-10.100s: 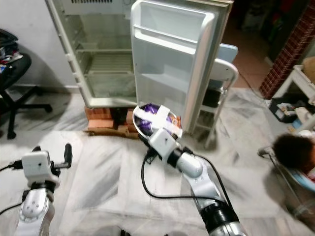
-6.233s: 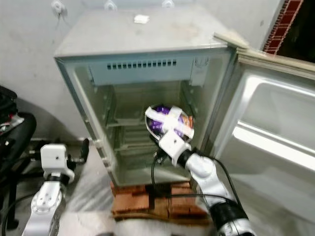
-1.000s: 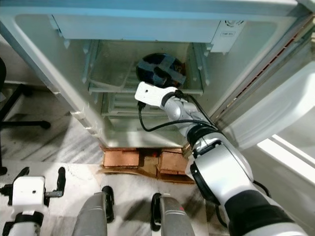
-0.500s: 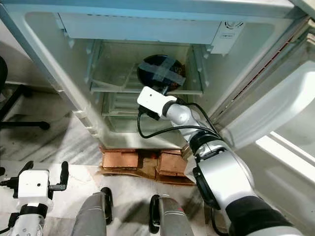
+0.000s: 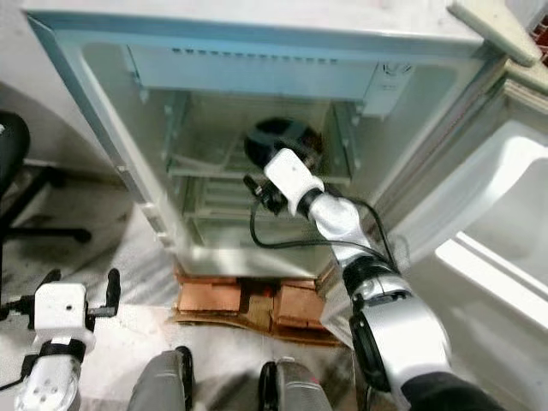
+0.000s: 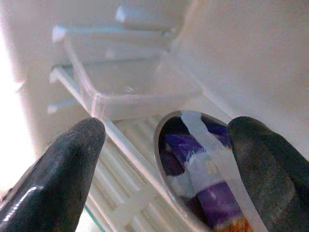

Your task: Restocking fridge

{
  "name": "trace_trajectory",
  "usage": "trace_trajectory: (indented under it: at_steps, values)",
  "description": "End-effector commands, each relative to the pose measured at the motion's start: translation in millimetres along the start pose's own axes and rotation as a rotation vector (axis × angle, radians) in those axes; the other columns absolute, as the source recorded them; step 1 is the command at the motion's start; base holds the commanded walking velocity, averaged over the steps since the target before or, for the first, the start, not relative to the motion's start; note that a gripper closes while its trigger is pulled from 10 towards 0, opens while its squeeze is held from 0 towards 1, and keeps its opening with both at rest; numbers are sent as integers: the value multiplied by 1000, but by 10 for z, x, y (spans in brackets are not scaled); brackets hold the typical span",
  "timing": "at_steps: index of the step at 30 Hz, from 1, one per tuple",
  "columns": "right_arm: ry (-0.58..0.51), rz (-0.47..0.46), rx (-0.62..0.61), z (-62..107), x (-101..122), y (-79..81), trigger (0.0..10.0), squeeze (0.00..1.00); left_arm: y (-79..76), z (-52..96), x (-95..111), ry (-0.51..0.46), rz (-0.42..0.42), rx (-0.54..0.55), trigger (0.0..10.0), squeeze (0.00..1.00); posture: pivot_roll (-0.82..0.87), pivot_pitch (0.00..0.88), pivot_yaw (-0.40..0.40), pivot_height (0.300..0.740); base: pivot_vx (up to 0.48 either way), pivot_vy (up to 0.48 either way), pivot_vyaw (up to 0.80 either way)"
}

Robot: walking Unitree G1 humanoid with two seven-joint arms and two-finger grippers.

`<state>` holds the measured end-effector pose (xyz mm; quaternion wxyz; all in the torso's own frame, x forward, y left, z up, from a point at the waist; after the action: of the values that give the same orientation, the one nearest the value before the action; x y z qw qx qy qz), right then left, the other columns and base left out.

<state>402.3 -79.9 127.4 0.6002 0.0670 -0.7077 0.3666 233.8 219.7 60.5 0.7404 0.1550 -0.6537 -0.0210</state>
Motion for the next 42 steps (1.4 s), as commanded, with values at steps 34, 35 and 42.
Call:
trace_trajectory:
  at_steps: [34, 35, 42]
  values:
    - [183, -463, -303, 756, -597, 360, 10000, 0, -163, -261, 40, -37, 14, -50, 10000, 0, 77, 37, -20, 740, -287, 0, 0]
    - [186, -455, -308, 783, -599, 336, 10000, 0, -160, -261, 42, -38, 15, -48, 10000, 0, 73, 38, -17, 740, -296, 0, 0]
    - [210, -454, -388, 949, -679, 97, 10000, 0, -187, -273, 44, -42, 17, -59, 10000, 0, 46, 40, -4, 740, -280, 0, 0]
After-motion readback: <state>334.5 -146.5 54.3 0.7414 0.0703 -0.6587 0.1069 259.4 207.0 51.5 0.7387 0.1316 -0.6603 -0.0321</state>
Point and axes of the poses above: a point about 5 cm out from each wrist's last joint towards the gripper, its own z axis pointing back from the gripper into the wrist, its own x axis along the axis of the wrist's last joint, y = z × x, the point moved 5 cm from there along -z, pointing out of the wrist towards the gripper, and after that the axes turned 1 degree about z, right-handed, at the moved point
